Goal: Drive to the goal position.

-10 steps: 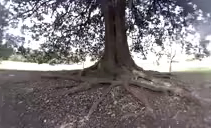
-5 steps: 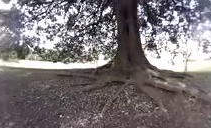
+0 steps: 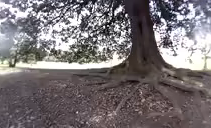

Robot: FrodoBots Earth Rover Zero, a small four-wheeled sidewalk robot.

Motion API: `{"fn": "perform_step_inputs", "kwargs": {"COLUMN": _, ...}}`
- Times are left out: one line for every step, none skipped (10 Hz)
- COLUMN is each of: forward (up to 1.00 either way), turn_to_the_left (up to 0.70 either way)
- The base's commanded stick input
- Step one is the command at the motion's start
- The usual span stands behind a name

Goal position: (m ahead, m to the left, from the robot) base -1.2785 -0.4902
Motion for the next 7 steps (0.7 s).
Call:
{"fn": "perform_step_inputs", "kwargs": {"forward": 0.0, "turn_to_the_left": 0.7}}
{"fn": "perform_step_inputs", "kwargs": {"forward": 0.0, "turn_to_the_left": 0.7}}
{"fn": "perform_step_inputs", "kwargs": {"forward": 0.0, "turn_to_the_left": 0.7}}
{"fn": "perform_step_inputs", "kwargs": {"forward": 0.0, "turn_to_the_left": 0.7}}
{"fn": "perform_step_inputs", "kwargs": {"forward": 0.0, "turn_to_the_left": 0.7}}
{"fn": "perform_step_inputs", "kwargs": {"forward": 0.0, "turn_to_the_left": 0.7}}
{"fn": "perform_step_inputs", "kwargs": {"forward": 0.0, "turn_to_the_left": 0.7}}
